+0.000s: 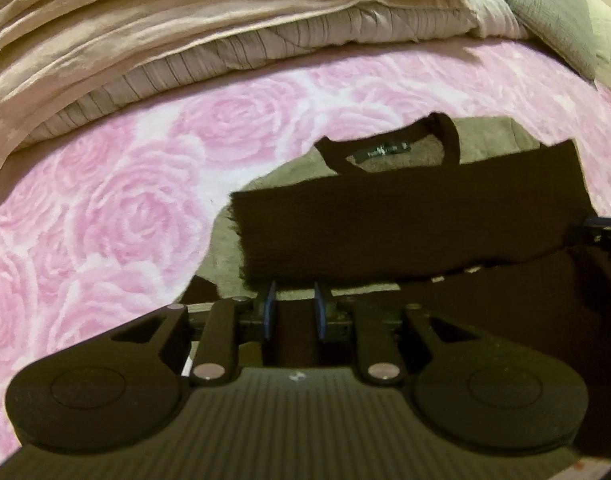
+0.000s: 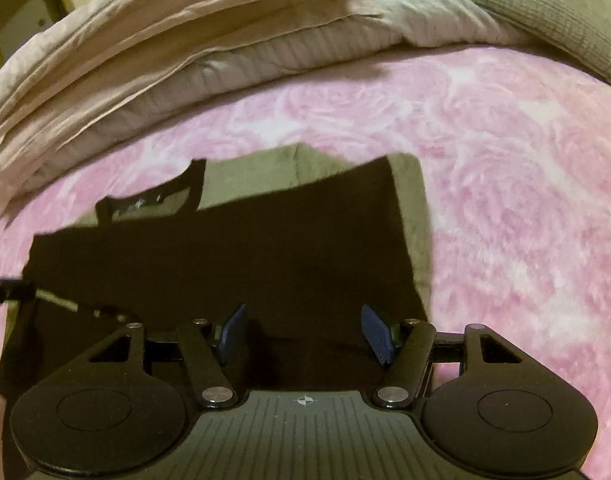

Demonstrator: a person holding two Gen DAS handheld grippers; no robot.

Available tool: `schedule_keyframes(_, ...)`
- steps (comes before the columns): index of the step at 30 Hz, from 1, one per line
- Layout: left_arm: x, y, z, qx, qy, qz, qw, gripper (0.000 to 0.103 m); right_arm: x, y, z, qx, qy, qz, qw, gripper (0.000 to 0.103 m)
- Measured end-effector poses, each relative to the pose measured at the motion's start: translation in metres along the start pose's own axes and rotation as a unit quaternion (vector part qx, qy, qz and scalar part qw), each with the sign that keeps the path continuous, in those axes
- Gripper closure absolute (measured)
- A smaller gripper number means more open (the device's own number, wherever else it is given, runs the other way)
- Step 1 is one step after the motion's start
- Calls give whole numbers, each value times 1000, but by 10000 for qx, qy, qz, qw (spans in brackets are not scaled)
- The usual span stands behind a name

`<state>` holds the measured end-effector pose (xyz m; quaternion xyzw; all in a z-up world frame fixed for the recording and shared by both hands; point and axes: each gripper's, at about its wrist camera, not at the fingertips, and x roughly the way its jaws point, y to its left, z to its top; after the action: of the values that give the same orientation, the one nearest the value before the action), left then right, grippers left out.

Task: Fold large clothes
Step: 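Grasp the other sweater side with the left gripper and fold it across the body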

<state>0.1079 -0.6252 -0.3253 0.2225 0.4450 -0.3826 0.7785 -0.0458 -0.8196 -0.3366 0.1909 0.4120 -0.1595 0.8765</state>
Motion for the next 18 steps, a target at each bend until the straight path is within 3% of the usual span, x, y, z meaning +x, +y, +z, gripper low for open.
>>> schedule_keyframes(5,-19,-5,-9,-61,5,99,9999,85,-34,1,-2,-5,-172,142,9998,43)
schedule_keyframes(9,-50,-13,-33,-225,210,222,9993,82,-55,-1,-14,-30,137,264,9996,43)
schedule_keyframes(11,-70,-20,-51,-317,294,312,9986,74,-68,0,-24,-181,371,346,9985,42)
schedule_keyframes(15,-103,-35,-93,-459,542,437,9965,69,-93,4,-52,-771,734,484,9931,33)
schedule_keyframes(18,-129,-50,-124,-487,699,526,9950,56,-113,5,-75,-1080,988,559,9877,27)
